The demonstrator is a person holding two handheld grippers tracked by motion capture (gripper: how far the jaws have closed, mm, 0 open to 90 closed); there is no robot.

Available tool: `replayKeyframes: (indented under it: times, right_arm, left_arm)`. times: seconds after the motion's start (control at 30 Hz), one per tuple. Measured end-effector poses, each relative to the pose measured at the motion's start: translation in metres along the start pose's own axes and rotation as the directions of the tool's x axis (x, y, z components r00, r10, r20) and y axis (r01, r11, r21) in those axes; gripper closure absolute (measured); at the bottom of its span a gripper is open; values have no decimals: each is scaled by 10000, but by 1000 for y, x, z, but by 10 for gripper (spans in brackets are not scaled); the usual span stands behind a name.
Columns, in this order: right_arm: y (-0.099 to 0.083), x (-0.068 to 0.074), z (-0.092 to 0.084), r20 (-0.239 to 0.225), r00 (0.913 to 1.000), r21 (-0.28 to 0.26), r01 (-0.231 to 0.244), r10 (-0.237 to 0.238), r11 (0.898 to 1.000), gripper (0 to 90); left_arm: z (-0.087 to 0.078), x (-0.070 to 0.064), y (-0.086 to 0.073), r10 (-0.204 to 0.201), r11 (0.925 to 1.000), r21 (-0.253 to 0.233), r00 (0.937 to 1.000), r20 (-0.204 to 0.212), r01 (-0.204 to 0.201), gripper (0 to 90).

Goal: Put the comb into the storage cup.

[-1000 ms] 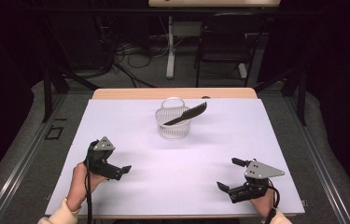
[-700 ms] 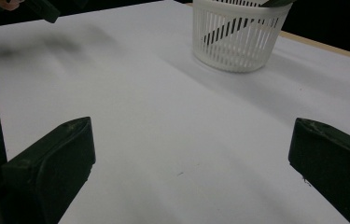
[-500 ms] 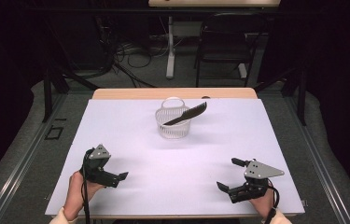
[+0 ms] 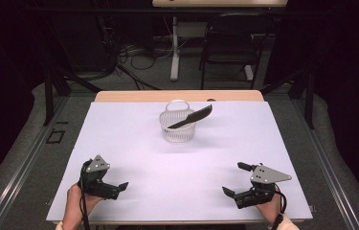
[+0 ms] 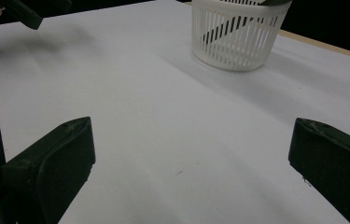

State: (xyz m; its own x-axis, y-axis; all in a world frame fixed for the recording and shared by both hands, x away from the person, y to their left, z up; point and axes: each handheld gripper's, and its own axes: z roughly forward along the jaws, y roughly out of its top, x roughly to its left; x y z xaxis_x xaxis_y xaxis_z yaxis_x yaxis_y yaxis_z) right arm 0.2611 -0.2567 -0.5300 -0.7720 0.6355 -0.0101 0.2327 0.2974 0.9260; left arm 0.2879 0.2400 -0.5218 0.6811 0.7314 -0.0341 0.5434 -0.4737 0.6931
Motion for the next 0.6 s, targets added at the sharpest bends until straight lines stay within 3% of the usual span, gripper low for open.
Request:
replayKeyframes:
  times: [0.43, 0.6]
  right_arm:
    - [0, 0, 0, -8, 10000, 38, -53, 53, 10000, 0]
    - [0, 0, 0, -40, 10000, 77, -55, 56, 10000, 0]
  left_arm:
    - [-14, -13, -18, 4, 9956, -942, 9997, -226, -26, 0]
    - [-15, -15, -22, 6, 9940, -1094, 9995, -320, -41, 0]
